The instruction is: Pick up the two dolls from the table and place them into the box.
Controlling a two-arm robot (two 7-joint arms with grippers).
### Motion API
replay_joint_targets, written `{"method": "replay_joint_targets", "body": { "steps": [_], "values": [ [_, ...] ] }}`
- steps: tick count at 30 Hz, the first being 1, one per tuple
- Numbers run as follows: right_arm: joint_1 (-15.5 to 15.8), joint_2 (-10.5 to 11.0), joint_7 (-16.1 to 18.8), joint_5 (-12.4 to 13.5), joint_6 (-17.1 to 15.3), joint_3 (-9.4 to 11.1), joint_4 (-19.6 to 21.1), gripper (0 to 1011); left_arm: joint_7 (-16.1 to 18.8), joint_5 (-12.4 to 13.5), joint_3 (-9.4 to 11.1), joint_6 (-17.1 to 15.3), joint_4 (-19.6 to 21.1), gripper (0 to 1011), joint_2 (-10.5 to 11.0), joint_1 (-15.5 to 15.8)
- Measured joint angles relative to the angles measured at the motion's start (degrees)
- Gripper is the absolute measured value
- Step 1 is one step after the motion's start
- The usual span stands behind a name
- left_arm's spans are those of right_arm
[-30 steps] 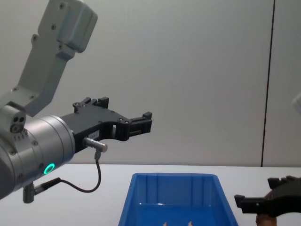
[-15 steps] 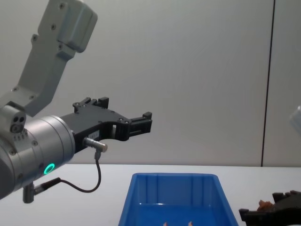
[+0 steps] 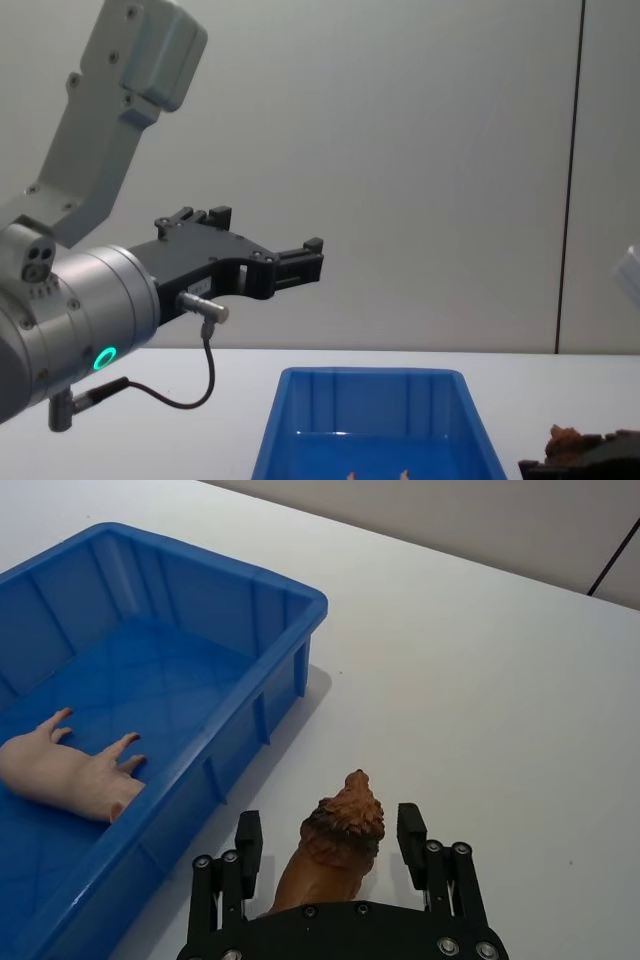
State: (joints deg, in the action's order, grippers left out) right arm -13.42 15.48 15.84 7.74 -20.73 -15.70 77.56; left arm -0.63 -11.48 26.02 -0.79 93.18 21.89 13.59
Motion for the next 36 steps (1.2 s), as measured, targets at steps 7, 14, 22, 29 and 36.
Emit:
{"method": "replay_joint_targets", "body": {
  "steps": [7,14,22,29,36],
  "values": [
    [-0.2,-0.2,-0.4,0.6,-0.2,0.1,-0.3,673,0.0,0.0,0.0,0.0,0.0,1004,0.0,0.0],
    [0.0,-0.2,-1.1,0.9,0.8,0.2,0.2,450,0.0,0.0,0.0,0.0,0.0,1003,0.0,0.0],
    [0.2,-0.2,-2.4,1.1,3.3,0.4,1.6,435,0.0,0.0,0.0,0.0,0.0,1003,0.0,0.0],
    [0.1,-0.3,-3.5,1.1,6.0,0.6,3.5,434,0.0,0.0,0.0,0.0,0.0,1003,0.0,0.0],
    [-0.5,-0.6,-2.7,1.1,8.1,0.6,6.0,434,0.0,0.0,0.0,0.0,0.0,1004,0.0,0.0]
  ]
}}
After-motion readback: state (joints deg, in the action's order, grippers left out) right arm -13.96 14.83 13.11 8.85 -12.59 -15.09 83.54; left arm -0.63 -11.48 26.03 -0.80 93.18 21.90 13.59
